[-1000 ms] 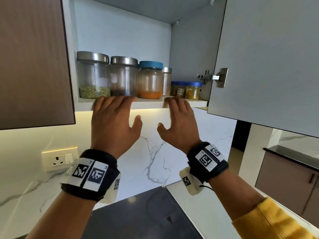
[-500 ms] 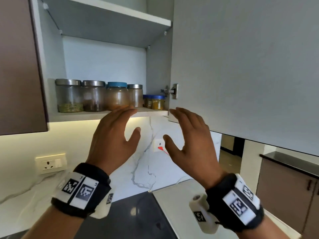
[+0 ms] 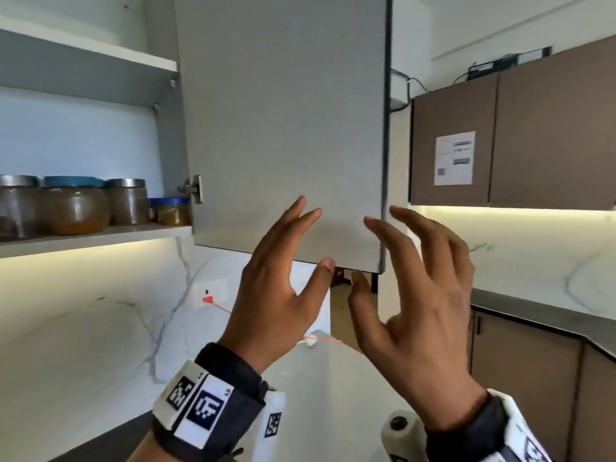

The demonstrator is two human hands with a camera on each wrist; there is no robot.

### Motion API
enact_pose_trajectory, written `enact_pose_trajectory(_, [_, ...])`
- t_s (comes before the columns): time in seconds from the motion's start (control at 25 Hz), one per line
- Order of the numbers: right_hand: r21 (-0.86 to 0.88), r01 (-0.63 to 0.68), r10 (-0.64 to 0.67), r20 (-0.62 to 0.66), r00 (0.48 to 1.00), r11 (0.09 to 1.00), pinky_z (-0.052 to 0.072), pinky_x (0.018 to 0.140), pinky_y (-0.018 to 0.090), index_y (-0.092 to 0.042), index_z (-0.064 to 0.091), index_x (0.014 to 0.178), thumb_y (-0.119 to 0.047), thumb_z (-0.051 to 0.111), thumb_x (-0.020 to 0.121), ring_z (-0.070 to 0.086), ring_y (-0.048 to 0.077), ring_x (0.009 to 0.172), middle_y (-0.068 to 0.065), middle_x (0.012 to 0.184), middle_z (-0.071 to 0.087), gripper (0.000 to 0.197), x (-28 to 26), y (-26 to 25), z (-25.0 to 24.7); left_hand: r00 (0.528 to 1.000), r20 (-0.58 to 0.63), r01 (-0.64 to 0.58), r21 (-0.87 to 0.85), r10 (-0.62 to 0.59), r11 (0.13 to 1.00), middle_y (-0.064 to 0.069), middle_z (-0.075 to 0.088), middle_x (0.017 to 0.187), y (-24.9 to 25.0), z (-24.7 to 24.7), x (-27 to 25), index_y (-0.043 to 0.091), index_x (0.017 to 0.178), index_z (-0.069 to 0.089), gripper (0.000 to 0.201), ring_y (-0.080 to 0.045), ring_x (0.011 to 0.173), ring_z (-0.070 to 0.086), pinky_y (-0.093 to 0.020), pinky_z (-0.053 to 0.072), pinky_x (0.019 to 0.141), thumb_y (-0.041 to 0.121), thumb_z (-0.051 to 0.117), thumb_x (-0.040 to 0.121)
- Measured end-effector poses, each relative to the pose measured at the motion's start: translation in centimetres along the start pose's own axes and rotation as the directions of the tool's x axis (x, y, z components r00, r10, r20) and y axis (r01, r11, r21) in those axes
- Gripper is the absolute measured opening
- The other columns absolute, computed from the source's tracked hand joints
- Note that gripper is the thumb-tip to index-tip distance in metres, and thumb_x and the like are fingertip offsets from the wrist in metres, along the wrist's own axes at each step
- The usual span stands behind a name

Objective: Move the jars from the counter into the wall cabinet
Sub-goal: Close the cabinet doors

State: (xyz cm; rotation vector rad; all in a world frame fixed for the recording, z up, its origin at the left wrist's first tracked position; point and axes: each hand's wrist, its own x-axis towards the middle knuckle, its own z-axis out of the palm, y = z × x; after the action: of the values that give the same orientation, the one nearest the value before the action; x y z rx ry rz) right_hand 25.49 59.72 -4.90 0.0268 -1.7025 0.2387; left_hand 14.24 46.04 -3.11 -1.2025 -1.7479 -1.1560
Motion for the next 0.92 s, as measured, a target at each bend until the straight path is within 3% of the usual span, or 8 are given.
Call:
enact_pose_trajectory(0.08, [0.045, -0.066, 0.064, 0.047, 0.997, 0.997, 0.038, 0.115, 0.042, -0.019, 0.055, 0.146, -0.027, 0.068, 0.09, 0.041, 0.027, 0.144, 0.006, 0.155, 0.045, 0.058, 0.3, 1.7, 0.0, 1.0, 0.018, 0.015, -0.038, -0.015, 0.999, 0.022, 0.024, 0.166, 0.6, 2.4, 0.7, 0.032, 0.152, 0.043, 0.06, 0.002, 0.151, 0.025, -0.026, 0.031, 0.121, 0.022, 0.066, 0.097])
enact_pose_trajectory(0.2, [0.216, -0.147, 0.11, 0.175, 0.978, 0.965, 0.041, 0.117, 0.038, -0.019, 0.043, 0.155, -0.025, 0.067, 0.099, 0.04, 0.016, 0.148, 0.001, 0.158, 0.042, 0.061, 0.8, 3.3, 1.3, 0.999, -0.007, 0.032, 0.001, -0.032, 0.999, 0.017, 0.018, 0.169, 0.6, 4.8, 1.3, 0.028, 0.154, 0.041, 0.061, 0.001, 0.154, 0.017, -0.023, 0.025, 0.122, 0.016, 0.063, 0.098])
enact_pose_trajectory(0.32, [0.352, -0.235, 0.152, 0.249, 0.957, 0.906, 0.042, 0.115, 0.033, -0.019, 0.036, 0.158, -0.02, 0.064, 0.101, 0.045, 0.005, 0.144, -0.006, 0.155, 0.047, 0.064, 1.4, 4.2, 2.3, 0.998, -0.004, 0.06, 0.014, -0.06, 0.998, 0.017, 0.016, 0.17, 0.0, 5.6, 1.4, 0.028, 0.155, 0.038, 0.059, 0.003, 0.154, 0.014, -0.02, 0.023, 0.122, 0.021, 0.059, 0.101])
enact_pose_trajectory(0.48, [0.531, -0.334, 0.179, 0.322, 0.93, 0.779, 0.048, 0.113, 0.041, -0.025, 0.032, 0.159, -0.024, 0.057, 0.101, 0.052, 0.012, 0.14, -0.007, 0.152, 0.051, 0.063, 1.8, 4.9, 2.0, 0.998, 0.04, 0.046, 0.046, -0.048, 0.998, 0.019, 0.017, 0.169, -0.7, 5.6, 0.9, 0.029, 0.156, 0.037, 0.059, 0.003, 0.154, 0.015, -0.027, 0.027, 0.123, 0.026, 0.061, 0.101])
enact_pose_trajectory(0.64, [0.594, -0.322, 0.148, 0.323, 0.935, 0.737, 0.048, 0.103, 0.017, -0.033, 0.035, 0.156, -0.024, 0.057, 0.102, 0.053, 0.004, 0.134, -0.023, 0.14, 0.055, 0.059, 1.5, 3.9, 0.9, 0.999, 0.038, 0.028, 0.066, -0.031, 0.997, 0.02, 0.012, 0.17, -0.1, 4.9, -0.3, 0.029, 0.158, 0.032, 0.07, 0.001, 0.155, 0.013, -0.023, 0.024, 0.12, 0.038, 0.066, 0.097])
enact_pose_trajectory(0.68, [0.603, -0.314, 0.144, 0.313, 0.939, 0.734, 0.047, 0.102, 0.016, -0.035, 0.035, 0.156, -0.024, 0.057, 0.101, 0.053, 0.005, 0.135, -0.023, 0.139, 0.056, 0.06, 1.3, 3.4, 0.7, 0.999, 0.034, 0.03, 0.072, -0.033, 0.997, 0.02, 0.011, 0.17, 0.2, 4.5, -0.7, 0.029, 0.158, 0.03, 0.075, 0.0, 0.155, 0.012, -0.022, 0.024, 0.119, 0.044, 0.067, 0.095])
enact_pose_trajectory(0.8, [0.636, -0.294, 0.125, 0.297, 0.947, 0.713, 0.05, 0.104, 0.025, -0.038, 0.037, 0.154, -0.025, 0.059, 0.097, 0.055, 0.011, 0.134, -0.019, 0.139, 0.057, 0.062, 0.7, 1.3, 0.4, 1.0, 0.006, 0.02, 0.119, -0.021, 0.993, 0.018, 0.008, 0.171, 0.9, 3.2, -1.8, 0.027, 0.16, 0.024, 0.087, -0.001, 0.156, 0.013, -0.02, 0.024, 0.118, 0.052, 0.068, 0.089])
enact_pose_trajectory(0.92, [0.701, -0.239, 0.083, 0.249, 0.965, 0.672, 0.055, 0.099, 0.033, -0.032, 0.041, 0.151, -0.02, 0.063, 0.093, 0.061, 0.016, 0.127, -0.014, 0.134, 0.062, 0.064, 0.3, -1.3, 0.4, 0.999, -0.042, 0.021, 0.158, -0.014, 0.987, 0.015, 0.01, 0.171, 1.5, 1.4, -2.9, 0.024, 0.161, 0.02, 0.097, -0.003, 0.156, 0.014, -0.018, 0.024, 0.12, 0.039, 0.08, 0.086])
